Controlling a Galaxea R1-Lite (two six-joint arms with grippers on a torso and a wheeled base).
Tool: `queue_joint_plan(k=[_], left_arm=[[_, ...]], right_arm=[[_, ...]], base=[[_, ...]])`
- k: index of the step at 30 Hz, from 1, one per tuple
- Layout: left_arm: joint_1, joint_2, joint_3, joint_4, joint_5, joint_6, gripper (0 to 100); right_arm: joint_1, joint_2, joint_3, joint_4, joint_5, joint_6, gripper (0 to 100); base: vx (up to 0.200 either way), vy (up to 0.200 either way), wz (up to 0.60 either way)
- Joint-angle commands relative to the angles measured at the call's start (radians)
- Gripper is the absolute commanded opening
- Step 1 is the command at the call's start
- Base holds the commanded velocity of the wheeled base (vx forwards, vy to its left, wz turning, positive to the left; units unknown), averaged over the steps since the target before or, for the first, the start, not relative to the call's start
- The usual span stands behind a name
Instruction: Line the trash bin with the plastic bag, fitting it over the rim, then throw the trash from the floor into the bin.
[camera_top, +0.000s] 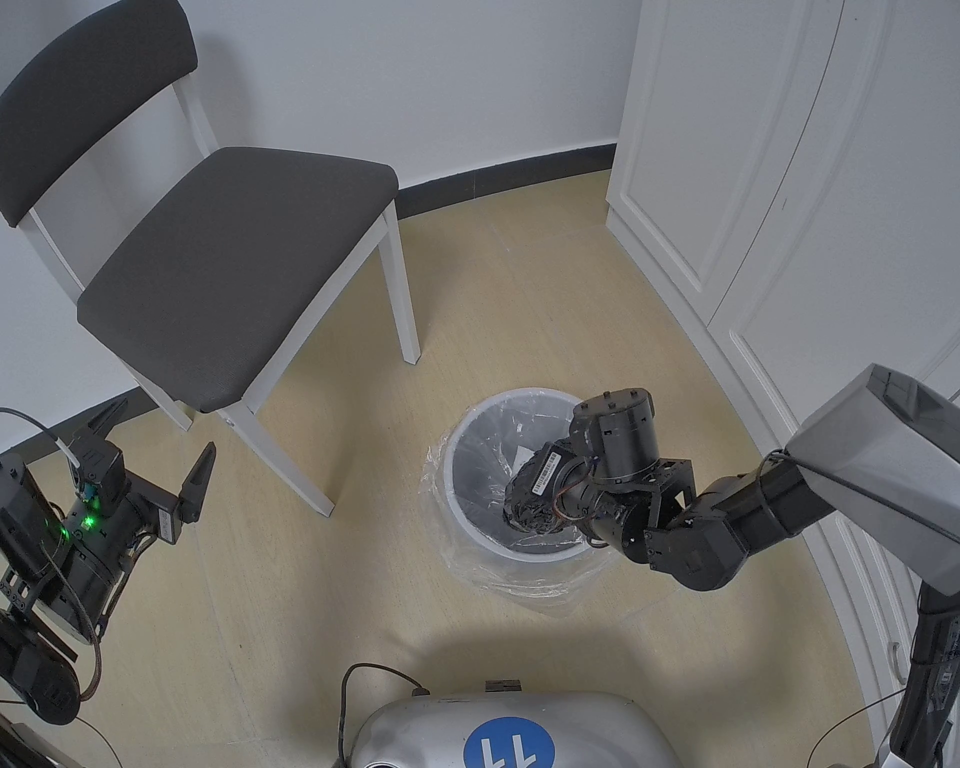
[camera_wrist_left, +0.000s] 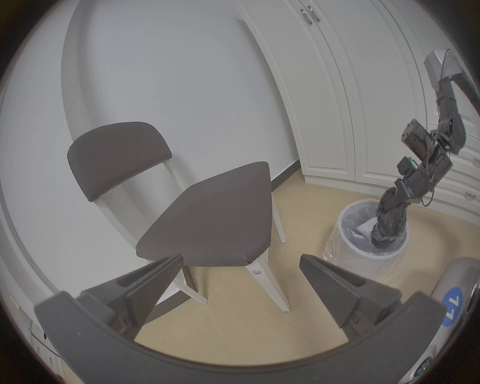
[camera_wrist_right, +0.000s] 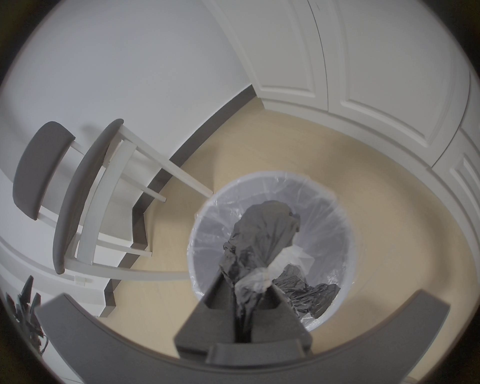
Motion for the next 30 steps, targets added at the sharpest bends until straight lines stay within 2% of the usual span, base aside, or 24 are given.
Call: queue_joint_plan(k=[1, 8, 14, 27, 30], left_arm=[[0.000, 0.002, -0.002, 0.000, 0.000, 0.000, 100], [0.000, 0.002, 0.002, 0.000, 0.000, 0.000, 100], [0.000, 0.000, 0.001, 0.000, 0.000, 0.000, 100], [0.000, 0.002, 0.002, 0.000, 0.000, 0.000, 100], [0.000, 0.004, 0.002, 0.000, 0.000, 0.000, 100]], right_arm=[[-0.010, 0.056, -0.025, -0.004, 0.009, 0.022, 0], [-0.027, 0.099, -0.062, -0.021, 0.009, 0.071, 0], [-0.051, 0.159, -0.072, -0.116, 0.008, 0.073, 0], [-0.076, 0.110, -0.091, -0.126, -0.001, 0.077, 0], [-0.076, 0.156, -0.092, -0.200, -0.001, 0.077, 0]], base=[[0.000, 0.000, 0.00], [0.000, 0.000, 0.00], [0.000, 0.000, 0.00], [0.000, 0.000, 0.00], [0.000, 0.000, 0.00]])
